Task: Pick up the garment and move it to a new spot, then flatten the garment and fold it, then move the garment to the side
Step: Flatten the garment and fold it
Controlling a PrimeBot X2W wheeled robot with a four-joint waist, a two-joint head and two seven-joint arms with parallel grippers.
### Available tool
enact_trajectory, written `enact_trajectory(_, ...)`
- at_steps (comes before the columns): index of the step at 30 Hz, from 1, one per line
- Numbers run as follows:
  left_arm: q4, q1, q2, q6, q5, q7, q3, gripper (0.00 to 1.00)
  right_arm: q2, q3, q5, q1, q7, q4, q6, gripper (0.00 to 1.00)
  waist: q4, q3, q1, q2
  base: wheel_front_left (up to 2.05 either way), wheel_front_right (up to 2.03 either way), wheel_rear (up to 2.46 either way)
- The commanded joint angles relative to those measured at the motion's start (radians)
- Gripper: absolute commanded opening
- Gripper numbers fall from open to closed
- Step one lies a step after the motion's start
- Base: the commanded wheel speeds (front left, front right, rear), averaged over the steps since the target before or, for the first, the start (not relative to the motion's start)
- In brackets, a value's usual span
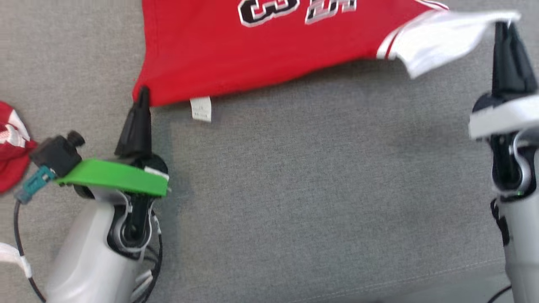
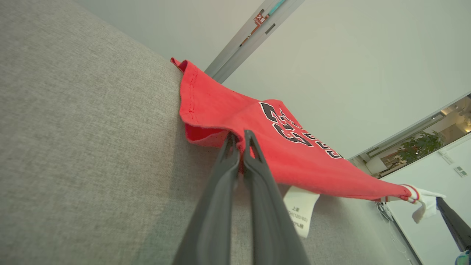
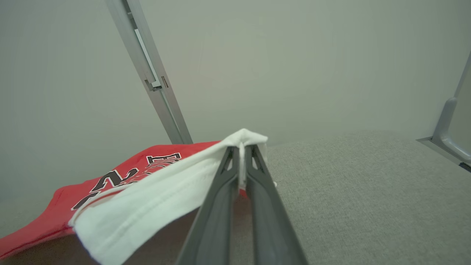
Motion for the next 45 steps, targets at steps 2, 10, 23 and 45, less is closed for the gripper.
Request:
enact_trajectory(2, 0.001, 0.083, 0.020, -0.004, 0.029, -0.003, -0.051, 0.00, 0.028, -0.038, -0.026, 0.119, 0.080, -0.061, -0.002, 0.00, 0.023, -0.124, 0.0000, 0.0000, 0.00, 0.00, 0.00)
enact_trajectory(10, -0.028, 0.273, 0.075, -0.003, -0.021, 0.032, -0.127, 0.00, 0.126, -0.084, -0.136, 0.415, 0.372, -0.202, -0.002, 0.00, 0.024, -0.229, 0.0000, 0.0000, 0.00, 0.00, 0.00)
enact_trajectory(23, -0.115, 0.441, 0.155, 0.052, -0.065, 0.164, -0.188, 0.00, 0.179, -0.171, -0.177, 0.663, 0.789, -0.395, -0.002, 0.00, 0.043, -0.308, 0.0000, 0.0000, 0.00, 0.00, 0.00)
enact_trajectory(45, -0.102, 0.278, 0.090, 0.120, -0.056, 0.201, -0.184, 0.00, 0.168, -0.115, -0.141, 0.455, 0.794, -0.375, -0.001, 0.00, 0.045, -0.284, 0.0000, 0.0000, 0.00, 0.00, 0.00)
